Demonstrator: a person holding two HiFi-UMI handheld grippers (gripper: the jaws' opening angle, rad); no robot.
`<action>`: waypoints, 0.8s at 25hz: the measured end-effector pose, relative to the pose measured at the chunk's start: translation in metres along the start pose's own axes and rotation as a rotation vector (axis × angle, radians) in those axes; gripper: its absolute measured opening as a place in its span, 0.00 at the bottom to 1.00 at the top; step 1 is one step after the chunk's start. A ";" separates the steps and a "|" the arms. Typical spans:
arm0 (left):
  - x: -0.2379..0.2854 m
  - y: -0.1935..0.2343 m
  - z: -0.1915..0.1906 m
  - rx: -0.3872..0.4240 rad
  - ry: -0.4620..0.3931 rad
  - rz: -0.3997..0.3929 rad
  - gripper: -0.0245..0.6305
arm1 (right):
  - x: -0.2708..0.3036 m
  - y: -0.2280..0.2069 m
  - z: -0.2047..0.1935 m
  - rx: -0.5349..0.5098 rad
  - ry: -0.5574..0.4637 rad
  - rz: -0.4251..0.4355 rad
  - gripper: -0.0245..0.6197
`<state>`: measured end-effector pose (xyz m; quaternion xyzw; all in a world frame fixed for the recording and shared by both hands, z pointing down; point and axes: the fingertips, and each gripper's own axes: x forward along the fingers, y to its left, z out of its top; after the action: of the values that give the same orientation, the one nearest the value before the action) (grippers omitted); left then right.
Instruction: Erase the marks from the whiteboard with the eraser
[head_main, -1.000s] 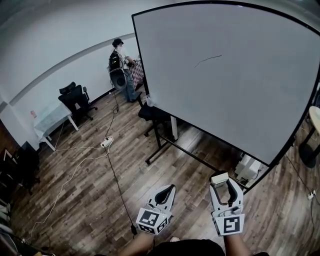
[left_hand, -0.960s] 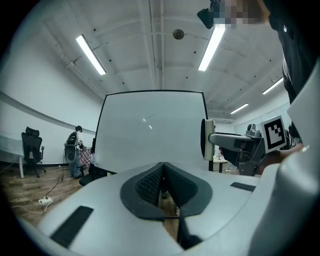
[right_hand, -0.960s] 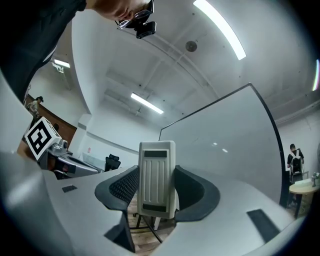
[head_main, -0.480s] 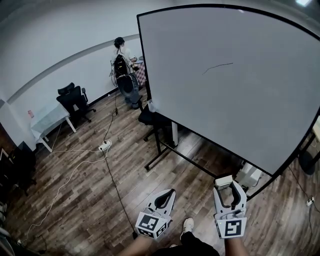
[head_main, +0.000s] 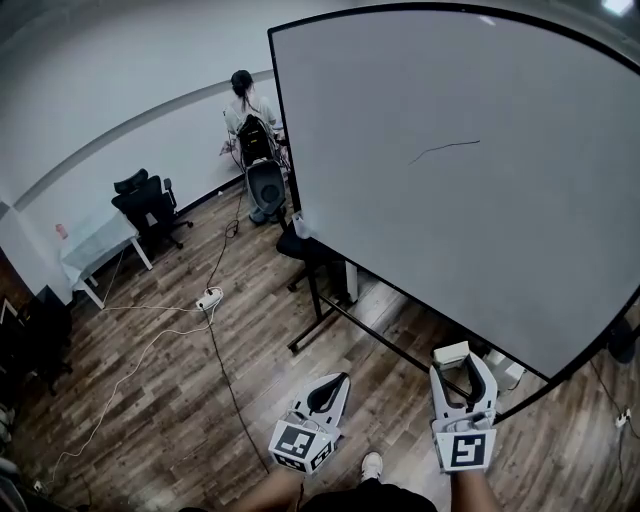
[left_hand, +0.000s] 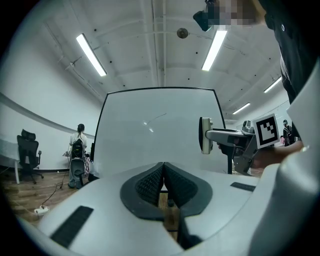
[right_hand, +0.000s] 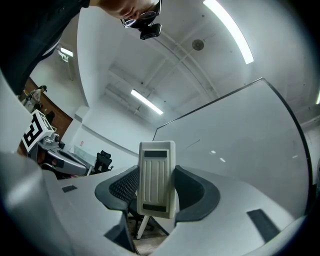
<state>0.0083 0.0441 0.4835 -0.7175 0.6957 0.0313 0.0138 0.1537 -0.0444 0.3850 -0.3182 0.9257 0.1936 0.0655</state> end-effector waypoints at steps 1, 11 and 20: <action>0.010 0.004 -0.001 0.000 0.003 0.000 0.07 | 0.009 -0.005 -0.003 -0.004 -0.005 -0.001 0.42; 0.101 0.032 0.003 0.020 -0.004 0.000 0.07 | 0.086 -0.059 -0.031 -0.015 -0.015 -0.002 0.42; 0.169 0.059 -0.005 0.035 -0.015 -0.055 0.07 | 0.144 -0.089 -0.043 -0.061 -0.046 -0.049 0.42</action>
<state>-0.0458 -0.1264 0.4796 -0.7359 0.6758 0.0240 0.0324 0.0950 -0.2072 0.3606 -0.3381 0.9095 0.2275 0.0816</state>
